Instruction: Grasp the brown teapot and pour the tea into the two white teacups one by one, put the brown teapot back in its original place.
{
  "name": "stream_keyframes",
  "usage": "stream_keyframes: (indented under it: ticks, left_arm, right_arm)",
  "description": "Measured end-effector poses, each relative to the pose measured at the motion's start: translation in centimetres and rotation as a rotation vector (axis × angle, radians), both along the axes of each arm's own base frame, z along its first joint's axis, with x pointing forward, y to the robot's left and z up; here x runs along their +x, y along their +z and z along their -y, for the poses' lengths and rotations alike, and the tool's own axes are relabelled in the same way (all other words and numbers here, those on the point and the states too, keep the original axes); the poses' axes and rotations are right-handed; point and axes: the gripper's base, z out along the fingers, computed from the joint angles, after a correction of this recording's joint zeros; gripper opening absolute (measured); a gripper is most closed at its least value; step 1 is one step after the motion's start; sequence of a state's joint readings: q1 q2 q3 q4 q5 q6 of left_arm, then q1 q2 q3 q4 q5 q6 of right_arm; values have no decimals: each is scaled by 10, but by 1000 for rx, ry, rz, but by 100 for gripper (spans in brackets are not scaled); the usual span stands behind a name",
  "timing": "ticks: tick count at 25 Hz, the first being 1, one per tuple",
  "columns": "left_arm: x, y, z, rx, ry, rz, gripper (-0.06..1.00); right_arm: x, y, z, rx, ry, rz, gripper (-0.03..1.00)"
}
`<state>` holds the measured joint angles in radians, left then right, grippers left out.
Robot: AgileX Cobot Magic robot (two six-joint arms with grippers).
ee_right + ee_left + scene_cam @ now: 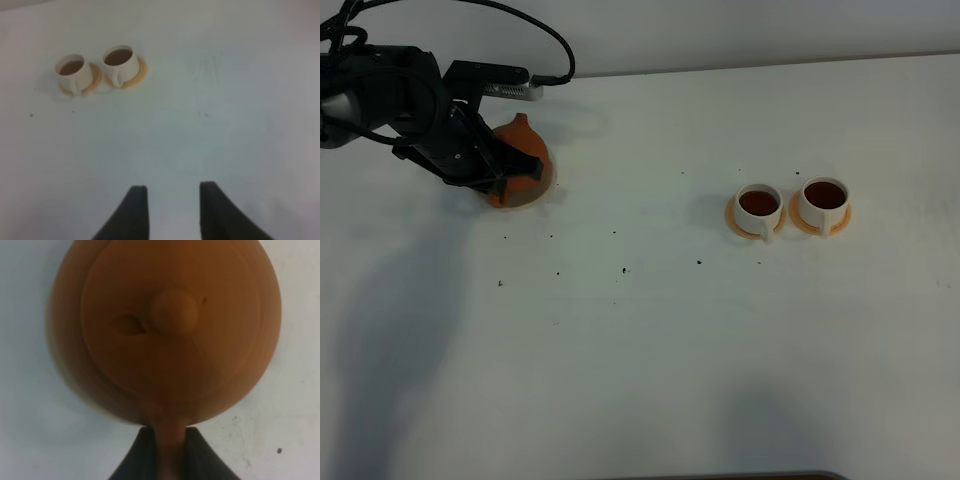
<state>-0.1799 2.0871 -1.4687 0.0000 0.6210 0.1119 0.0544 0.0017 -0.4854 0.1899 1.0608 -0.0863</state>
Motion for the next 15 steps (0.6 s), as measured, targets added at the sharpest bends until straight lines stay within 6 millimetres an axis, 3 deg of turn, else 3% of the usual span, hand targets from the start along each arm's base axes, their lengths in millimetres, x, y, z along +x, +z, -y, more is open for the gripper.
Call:
stream_keyframes:
  ticks: [15]
  left_arm:
    - [1,-8,-2,35,-24,-6,11]
  right_arm:
    - [0,0,0,0,0,0,24]
